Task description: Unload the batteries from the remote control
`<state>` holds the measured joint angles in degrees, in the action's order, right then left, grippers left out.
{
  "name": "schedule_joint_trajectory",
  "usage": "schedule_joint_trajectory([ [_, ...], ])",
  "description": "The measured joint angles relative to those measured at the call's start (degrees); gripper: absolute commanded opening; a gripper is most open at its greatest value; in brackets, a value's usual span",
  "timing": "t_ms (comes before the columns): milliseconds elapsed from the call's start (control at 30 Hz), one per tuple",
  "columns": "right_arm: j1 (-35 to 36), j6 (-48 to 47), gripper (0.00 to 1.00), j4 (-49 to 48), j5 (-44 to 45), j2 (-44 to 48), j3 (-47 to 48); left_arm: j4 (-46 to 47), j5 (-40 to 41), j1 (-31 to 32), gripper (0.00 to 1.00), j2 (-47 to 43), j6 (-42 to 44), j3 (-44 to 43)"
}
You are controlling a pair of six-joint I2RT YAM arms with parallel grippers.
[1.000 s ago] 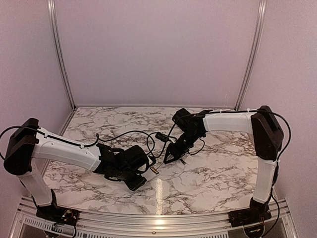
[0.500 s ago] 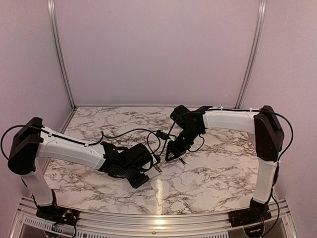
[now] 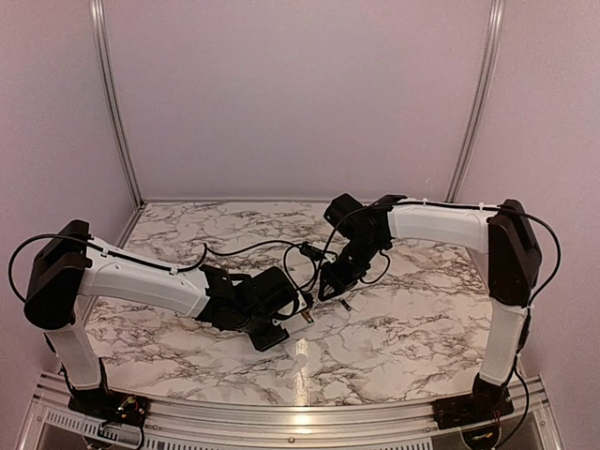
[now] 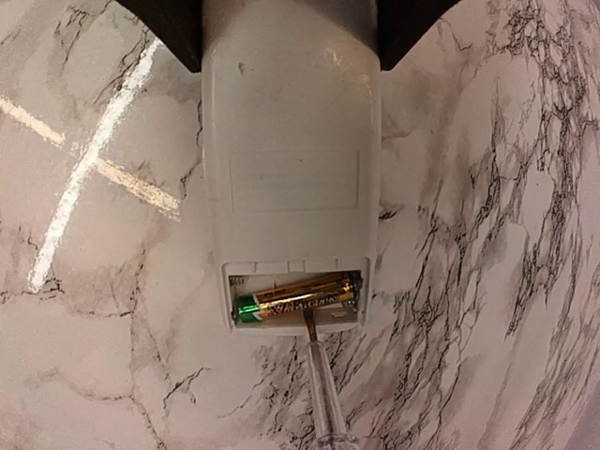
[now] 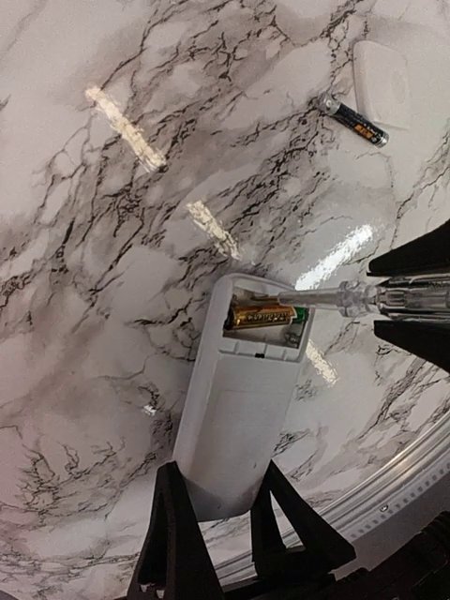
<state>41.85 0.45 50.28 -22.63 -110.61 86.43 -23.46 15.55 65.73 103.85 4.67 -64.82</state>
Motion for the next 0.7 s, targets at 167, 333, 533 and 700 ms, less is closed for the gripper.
schedule_joint_trajectory([
  [167, 0.0, 0.0, 0.0, 1.8, 1.8, 0.0, 2.9, 0.1, 0.1, 0.0, 0.16, 0.1, 0.9, -0.9],
  [333, 0.0, 0.0, 0.0, 3.7, 3.3, 0.2, 5.3, 0.5, 0.6, 0.0, 0.16, 0.1, 1.0, -1.7],
  [533, 0.0, 0.0, 0.0, 5.1, 3.9, 0.4, 6.1, 0.7, 0.6, 0.0, 0.16, 0.1, 1.3, -1.9],
  [700, 0.0, -0.1, 0.0, 5.9, 4.2, 1.1, 6.3, 0.9, 0.5, 0.0, 0.15, 0.1, 1.9, -1.9],
])
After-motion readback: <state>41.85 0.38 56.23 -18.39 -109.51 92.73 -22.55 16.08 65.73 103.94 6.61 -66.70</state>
